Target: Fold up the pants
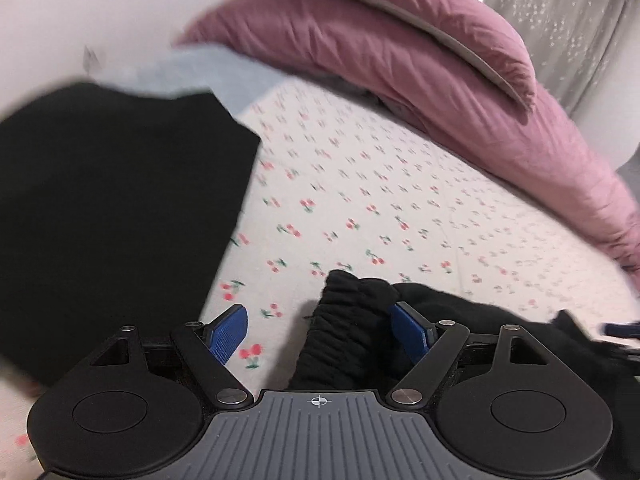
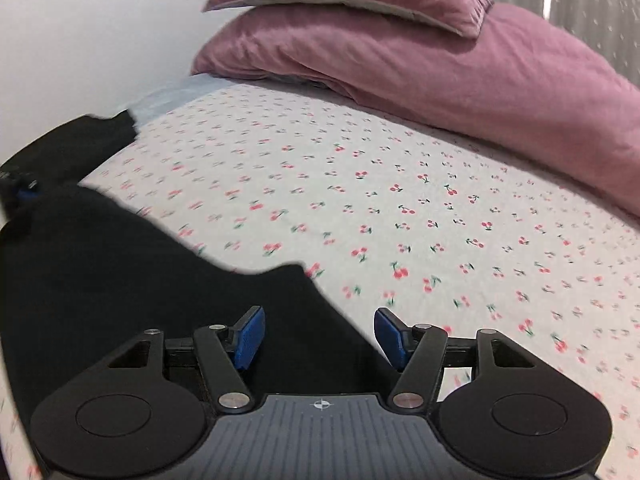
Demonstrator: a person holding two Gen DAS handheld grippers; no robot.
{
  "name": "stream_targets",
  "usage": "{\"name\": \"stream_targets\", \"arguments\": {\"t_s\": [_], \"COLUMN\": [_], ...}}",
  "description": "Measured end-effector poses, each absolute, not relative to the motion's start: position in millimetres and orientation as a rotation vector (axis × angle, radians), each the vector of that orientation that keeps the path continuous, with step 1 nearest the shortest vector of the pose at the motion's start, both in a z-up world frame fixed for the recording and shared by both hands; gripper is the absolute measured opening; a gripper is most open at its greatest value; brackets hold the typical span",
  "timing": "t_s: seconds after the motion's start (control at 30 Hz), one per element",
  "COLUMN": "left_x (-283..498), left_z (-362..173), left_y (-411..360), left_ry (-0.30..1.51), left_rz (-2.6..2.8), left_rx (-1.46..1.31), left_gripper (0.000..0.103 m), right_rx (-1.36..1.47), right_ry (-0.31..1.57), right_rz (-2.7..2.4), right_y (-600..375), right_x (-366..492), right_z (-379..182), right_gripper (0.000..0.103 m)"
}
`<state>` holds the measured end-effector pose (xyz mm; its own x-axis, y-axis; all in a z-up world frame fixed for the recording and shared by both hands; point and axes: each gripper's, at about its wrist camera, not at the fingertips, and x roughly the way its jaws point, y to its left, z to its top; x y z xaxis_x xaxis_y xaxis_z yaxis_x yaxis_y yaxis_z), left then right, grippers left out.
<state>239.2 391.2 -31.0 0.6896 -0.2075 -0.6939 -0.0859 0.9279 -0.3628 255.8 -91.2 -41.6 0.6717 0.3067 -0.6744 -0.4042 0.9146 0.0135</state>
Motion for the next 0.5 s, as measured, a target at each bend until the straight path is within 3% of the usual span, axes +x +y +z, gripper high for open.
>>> {"name": "stream_targets", "arguments": {"t_s": [0.07,0.13,0.27,0.3,0.37,0.43,0.5], "left_x": [248.7,252.5,248.2,245.0,234.3,216.8,209.3], "left_z": [-39.9,-48.3,-55.7,-53.3,-44.2,-28.0,-20.9], "left_y": [403.2,407.1,397.5,393.9,389.7,381.2,371.1], "left_ry": [0.844,0.87,0.875,0.859,0.792,0.712,0.662], "left_rz": [-0.128,-0.178,-0.228,-0.215,-0.186,-0.141,-0.091], "left_rx": [-0.487,-0.56,-0.567,-0.533,-0.524,-0.486,-0.407], "left_gripper": [0.081,0.074,0.055,0.048,0.022,0.008,0.008], "right_rx": [-0.076,-0.019,-0.04,-0.038,-0.032,-0.046,-0.083], "right_ry": [0.752,0.788,0.732,0.701,0.618,0.571,0.599], "right_rz": [0.402,0.424,0.431,0.418,0.392,0.375,0.347], "right_y": [-90.6,-87.8,-79.8,-80.4,-82.6,-81.4,-75.8], "right_x": [271.0,280.1,267.9,262.6,248.7,243.4,253.2], "right_z": [-48.1,-56.9,-56.9,-52.9,-42.3,-37.1,-43.4], "right_gripper": [0.057,0.043,0.005,0.004,0.003,0.003,0.001]}}
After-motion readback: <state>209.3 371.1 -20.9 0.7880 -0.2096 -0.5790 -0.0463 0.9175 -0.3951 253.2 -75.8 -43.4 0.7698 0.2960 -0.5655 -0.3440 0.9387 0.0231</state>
